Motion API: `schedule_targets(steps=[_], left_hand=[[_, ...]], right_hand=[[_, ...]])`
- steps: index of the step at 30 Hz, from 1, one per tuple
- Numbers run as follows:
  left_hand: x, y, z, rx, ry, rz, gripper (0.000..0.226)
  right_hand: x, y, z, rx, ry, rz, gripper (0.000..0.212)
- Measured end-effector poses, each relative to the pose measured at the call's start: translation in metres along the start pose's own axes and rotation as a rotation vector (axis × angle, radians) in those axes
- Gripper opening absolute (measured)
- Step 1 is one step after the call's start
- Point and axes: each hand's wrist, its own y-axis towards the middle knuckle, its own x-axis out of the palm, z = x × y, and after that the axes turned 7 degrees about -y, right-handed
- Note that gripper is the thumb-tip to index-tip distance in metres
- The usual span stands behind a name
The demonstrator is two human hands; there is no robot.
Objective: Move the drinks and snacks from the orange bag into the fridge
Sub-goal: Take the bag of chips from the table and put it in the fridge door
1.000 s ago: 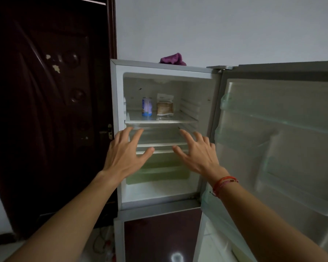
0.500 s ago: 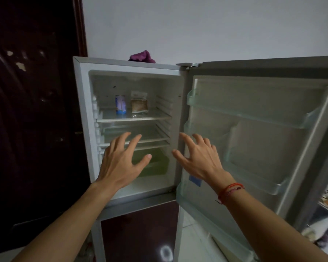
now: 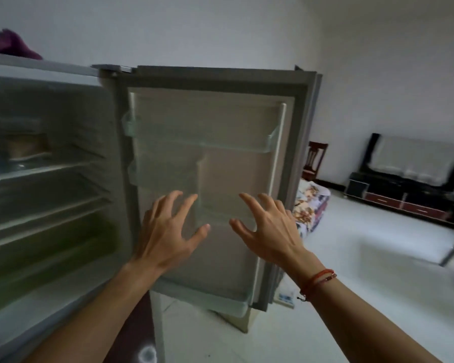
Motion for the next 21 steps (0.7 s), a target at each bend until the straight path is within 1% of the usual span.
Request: schedule_targets(steps=[4,8,11,14,21], left_hand=[[0.033,0.014,0.029,0.144,-0.098,-0.079,0.072],[0.062,0.018,0.068,0.301,-0.197,-0.177,0.074],[0.082,0.016,0.113,0.412,-0.287,-0.248,0.077],[0.103,0.004,0.165,0.480,-0.399,-0.308,0.077],[0.129,-0.025,0.270,0.710,-0.553,-0.349,0.069]], right_hand=[[-0.006,-0.032,0.039,0.197,-0.098,-0.026,0.074],[-0.030,-0.079,0.066,0.366,-0.166,-0.027,0.074],[-0.050,-0.121,0.081,0.501,-0.218,-0.009,0.071],[-0.070,-0.168,0.101,0.643,-0.311,0.000,0.069],[-0.125,-0.269,0.136,0.883,-0.481,0.052,0.067]])
